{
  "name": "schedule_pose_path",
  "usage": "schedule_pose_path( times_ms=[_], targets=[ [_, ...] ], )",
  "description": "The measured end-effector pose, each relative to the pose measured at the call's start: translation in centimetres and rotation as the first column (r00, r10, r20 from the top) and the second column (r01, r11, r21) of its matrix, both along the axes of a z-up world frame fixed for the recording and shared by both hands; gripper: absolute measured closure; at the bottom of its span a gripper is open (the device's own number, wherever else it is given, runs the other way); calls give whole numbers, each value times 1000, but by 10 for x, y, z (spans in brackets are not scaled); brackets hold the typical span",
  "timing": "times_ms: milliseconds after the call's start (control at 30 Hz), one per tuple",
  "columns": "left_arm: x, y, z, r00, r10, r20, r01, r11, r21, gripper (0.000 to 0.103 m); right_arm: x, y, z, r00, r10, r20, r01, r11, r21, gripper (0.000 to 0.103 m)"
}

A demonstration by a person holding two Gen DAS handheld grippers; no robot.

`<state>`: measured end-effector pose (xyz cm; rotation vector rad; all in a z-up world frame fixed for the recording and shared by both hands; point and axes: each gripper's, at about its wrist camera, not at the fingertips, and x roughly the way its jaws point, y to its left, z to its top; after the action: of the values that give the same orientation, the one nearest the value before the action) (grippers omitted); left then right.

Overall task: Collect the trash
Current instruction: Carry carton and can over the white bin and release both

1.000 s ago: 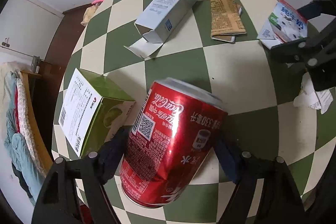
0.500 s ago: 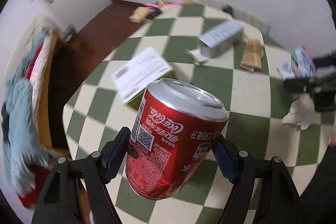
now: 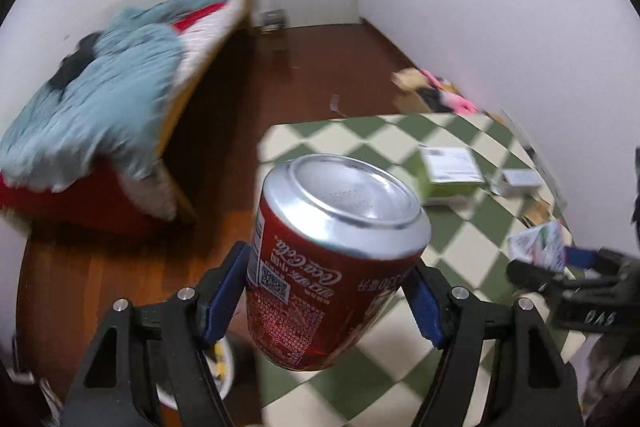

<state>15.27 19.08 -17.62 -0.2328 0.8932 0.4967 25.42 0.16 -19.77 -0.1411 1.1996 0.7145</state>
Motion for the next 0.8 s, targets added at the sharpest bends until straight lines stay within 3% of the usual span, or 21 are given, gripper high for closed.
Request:
schedule_pose_path(
  times_ms=[133,300,367,500,667,733,767,800],
  targets=[
    [-50,45,-1,994,106,16,-106,994,-26,33,-47,66,-2,993,117,-24,-116,993,31,9],
    [-123,112,-31,965,261,-4,-259,955,-142,33,-115,156,-28,962,263,-76,-262,965,27,9],
    [-151,140,-54,947,321,-31,-321,926,-197,33,-134,184,-43,947,306,-101,-306,952,20,9],
    [-197,197,-115,898,424,-117,-438,838,-325,33,-177,248,-91,910,388,-146,-397,917,-37,9],
    [-218,249,-204,865,440,-239,-499,711,-496,33,-211,303,-158,870,446,-213,-477,869,-131,9],
    [-220,260,-225,859,432,-274,-511,698,-501,32,-221,321,-187,854,466,-231,-507,844,-173,9],
    [-220,263,-234,854,425,-299,-520,699,-492,26,-224,328,-197,850,471,-235,-516,835,-193,9],
    [-220,266,-240,851,418,-318,-525,697,-488,13,-228,336,-211,843,483,-238,-530,821,-213,9]
  ],
)
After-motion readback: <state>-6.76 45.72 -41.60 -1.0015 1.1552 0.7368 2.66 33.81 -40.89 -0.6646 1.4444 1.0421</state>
